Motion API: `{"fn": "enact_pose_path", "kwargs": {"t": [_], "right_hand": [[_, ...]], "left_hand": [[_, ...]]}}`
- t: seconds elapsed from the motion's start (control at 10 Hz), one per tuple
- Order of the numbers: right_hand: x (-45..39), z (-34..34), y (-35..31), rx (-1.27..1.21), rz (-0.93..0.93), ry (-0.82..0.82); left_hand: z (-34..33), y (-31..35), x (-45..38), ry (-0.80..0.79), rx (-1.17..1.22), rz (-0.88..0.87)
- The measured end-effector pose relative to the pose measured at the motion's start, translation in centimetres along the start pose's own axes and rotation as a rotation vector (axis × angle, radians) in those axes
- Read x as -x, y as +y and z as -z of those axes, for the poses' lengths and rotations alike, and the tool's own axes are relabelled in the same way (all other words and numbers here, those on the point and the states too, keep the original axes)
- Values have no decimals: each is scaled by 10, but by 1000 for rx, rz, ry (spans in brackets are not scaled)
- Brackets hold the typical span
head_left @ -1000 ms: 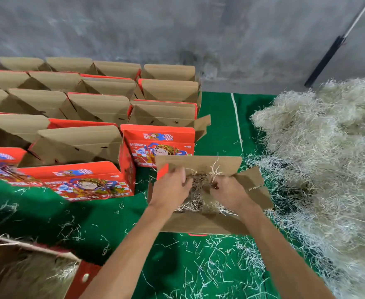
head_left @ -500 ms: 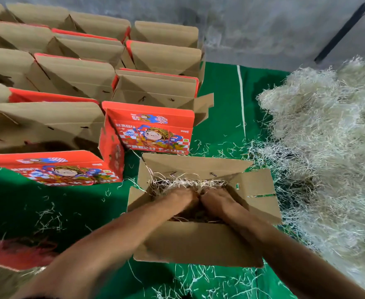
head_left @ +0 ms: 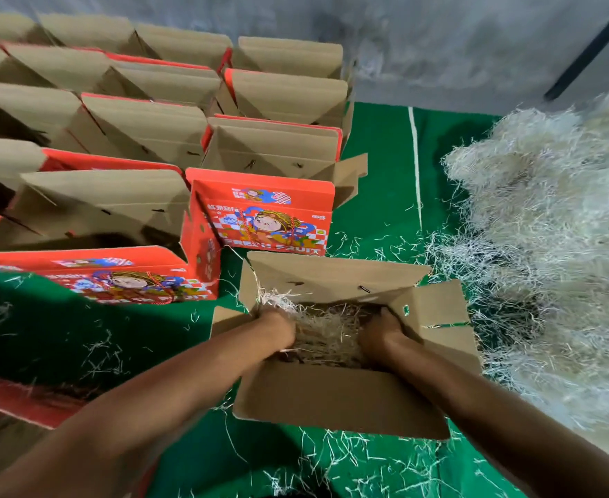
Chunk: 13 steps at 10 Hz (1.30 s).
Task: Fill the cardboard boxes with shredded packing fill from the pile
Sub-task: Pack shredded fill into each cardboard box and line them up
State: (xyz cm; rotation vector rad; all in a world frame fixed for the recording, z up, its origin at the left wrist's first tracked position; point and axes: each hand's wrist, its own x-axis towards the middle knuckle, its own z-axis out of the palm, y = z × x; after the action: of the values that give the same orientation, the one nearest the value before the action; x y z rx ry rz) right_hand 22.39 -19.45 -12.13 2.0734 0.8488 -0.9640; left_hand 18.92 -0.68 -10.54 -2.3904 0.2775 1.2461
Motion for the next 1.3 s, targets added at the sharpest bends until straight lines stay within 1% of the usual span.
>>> {"fn": "enact_pose_path", "kwargs": {"t": [0.1, 0.2, 0.3, 0.4, 0.5, 0.6, 0.7, 0.8, 0.9, 1.0, 1.1, 1.2, 1.3], "right_hand": [[5, 10, 5, -258, -4, 183], [9, 19, 7, -488, 147, 539], [2, 29, -7, -349, 371, 615], [-17, 33, -20, -11, 336, 525], [-23, 25, -19, -33, 167, 430], [-24, 15, 0, 8, 83, 278], [-24, 10, 16, -41, 36, 253], [-11, 19, 11, -206, 49, 300], [-4, 25, 6, -232, 108, 471], [-12, 15, 2, -311, 119, 322], [-23, 6, 5, -259, 81, 202], [-27, -4, 3, -1, 114, 120], [-24, -1, 4, -137, 44, 124]], "left_hand": [[1, 0, 4, 71, 166, -3], [9, 7, 11, 386, 222, -71], [17, 8, 9, 280, 120, 76], [9, -1, -5, 80, 173, 116], [-4, -5, -12, -6, 272, 67], [-10, 1, -14, -4, 187, 115], [-11, 3, -17, 21, 107, 80], [-13, 0, -21, 50, 198, 43], [-9, 1, -11, 249, 355, -5], [-3, 4, 1, 282, 435, -33], [2, 5, 0, 147, 527, 48], [-16, 5, -9, 65, 485, 20], [-22, 4, -9, 110, 603, -67]]}}
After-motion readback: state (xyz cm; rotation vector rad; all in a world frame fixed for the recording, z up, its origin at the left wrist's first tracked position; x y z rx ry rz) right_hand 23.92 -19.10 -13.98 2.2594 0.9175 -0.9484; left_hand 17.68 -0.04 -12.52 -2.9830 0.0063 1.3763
